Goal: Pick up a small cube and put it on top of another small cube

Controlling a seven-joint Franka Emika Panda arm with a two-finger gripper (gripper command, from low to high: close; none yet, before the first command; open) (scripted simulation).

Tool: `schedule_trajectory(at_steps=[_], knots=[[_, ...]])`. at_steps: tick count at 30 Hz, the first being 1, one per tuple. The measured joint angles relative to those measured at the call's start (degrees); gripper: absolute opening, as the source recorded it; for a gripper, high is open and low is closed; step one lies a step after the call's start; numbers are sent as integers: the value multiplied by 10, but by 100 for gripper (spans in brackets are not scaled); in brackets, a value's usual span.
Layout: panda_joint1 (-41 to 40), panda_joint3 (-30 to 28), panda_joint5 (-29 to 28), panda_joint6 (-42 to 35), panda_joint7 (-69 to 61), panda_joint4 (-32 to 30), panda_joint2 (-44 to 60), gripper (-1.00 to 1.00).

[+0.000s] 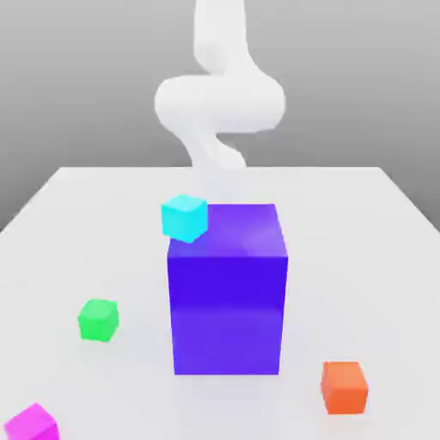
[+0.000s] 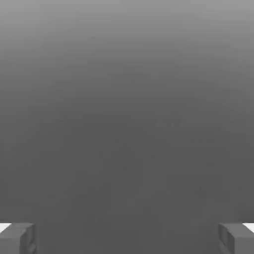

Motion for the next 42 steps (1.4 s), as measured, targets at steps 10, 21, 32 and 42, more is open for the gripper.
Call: schedule_trajectory(at_steps=[10, 21, 32, 42], knots=[[-74, -3, -55, 50, 79, 20, 212, 0], [-137, -38, -52, 107, 120, 40, 439, 0], [-202, -36, 39, 179, 96, 63, 661, 0], [-209, -29, 47, 227, 92, 77, 727, -100]])
